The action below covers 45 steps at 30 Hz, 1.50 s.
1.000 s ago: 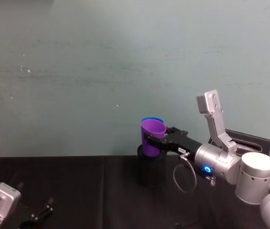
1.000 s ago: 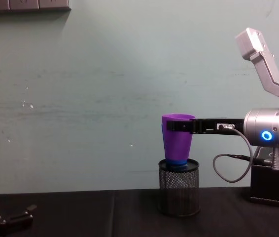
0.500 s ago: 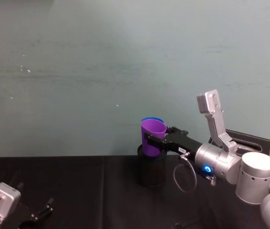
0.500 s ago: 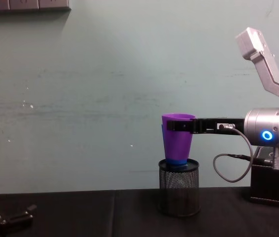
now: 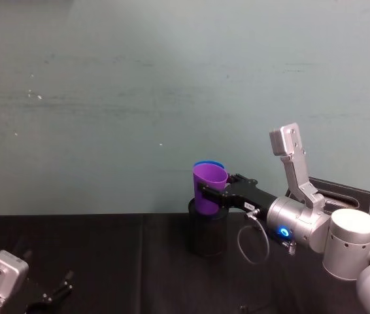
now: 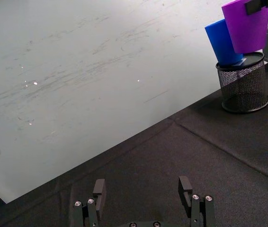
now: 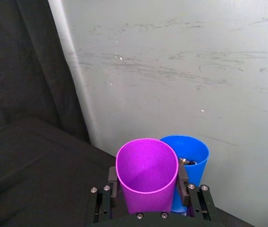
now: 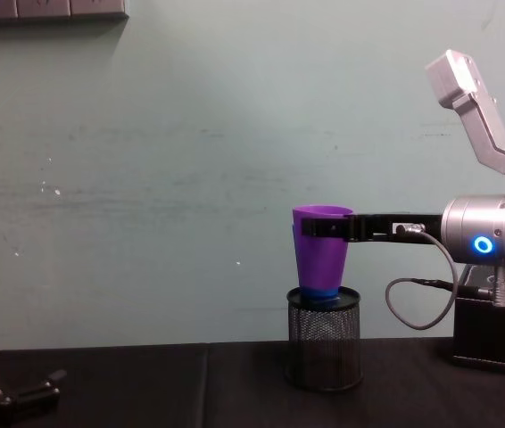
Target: Pick up one cup with a gripper and tap it against the other cup.
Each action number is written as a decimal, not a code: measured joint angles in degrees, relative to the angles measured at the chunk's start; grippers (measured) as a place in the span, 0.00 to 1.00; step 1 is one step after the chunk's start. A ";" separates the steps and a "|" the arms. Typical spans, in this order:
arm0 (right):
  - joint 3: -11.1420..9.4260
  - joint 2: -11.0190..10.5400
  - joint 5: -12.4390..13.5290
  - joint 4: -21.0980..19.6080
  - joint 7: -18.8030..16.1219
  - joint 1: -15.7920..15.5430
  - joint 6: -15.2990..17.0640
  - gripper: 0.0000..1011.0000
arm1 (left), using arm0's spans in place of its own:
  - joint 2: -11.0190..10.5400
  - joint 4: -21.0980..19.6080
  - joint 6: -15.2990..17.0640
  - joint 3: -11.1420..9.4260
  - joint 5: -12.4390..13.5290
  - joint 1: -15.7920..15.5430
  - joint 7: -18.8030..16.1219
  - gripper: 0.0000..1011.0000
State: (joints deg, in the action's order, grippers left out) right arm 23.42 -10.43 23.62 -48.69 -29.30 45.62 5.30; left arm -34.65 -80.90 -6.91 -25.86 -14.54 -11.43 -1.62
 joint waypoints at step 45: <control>0.00 0.00 0.00 0.00 0.08 -0.06 0.01 0.72 | 0.00 0.00 0.00 0.00 0.00 0.00 0.00 0.99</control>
State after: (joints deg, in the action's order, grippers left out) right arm 23.42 -10.43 23.62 -48.69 -29.22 45.57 5.31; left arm -34.65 -80.90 -6.91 -25.86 -14.55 -11.43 -1.62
